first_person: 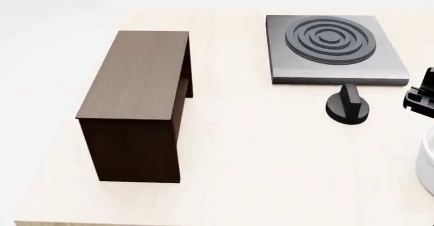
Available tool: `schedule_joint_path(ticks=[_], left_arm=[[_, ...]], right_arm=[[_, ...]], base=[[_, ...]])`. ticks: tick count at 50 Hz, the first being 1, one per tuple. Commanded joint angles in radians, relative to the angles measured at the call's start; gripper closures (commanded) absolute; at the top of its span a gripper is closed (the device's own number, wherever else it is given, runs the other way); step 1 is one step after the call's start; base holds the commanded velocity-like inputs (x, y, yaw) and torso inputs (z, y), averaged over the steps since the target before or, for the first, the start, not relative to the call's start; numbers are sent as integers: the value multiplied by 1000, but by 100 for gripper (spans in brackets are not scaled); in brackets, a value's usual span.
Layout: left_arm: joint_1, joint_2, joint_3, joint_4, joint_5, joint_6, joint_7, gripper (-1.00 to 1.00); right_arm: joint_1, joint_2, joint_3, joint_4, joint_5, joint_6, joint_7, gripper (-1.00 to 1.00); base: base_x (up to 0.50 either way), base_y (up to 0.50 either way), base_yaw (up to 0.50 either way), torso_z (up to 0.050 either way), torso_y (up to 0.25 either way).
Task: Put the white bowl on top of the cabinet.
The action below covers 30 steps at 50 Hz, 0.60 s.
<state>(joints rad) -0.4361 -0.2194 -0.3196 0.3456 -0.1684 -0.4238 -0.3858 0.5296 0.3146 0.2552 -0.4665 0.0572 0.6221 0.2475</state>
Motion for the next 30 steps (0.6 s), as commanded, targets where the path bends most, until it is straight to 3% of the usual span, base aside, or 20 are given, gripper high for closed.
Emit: schedule_joint_path(ticks=[1,30], left_arm=[[3,-3,4,1,-4,1,-4,-100],[4,-13,8,2,-17,-1,-17,-100]], right_arm=[[2,-2,10,-1,10,-1,4,-100],[-5,9,-9,11,5,-20,11,-100]], base=[[0,0,0,0,0],[304,0,0,0,0]])
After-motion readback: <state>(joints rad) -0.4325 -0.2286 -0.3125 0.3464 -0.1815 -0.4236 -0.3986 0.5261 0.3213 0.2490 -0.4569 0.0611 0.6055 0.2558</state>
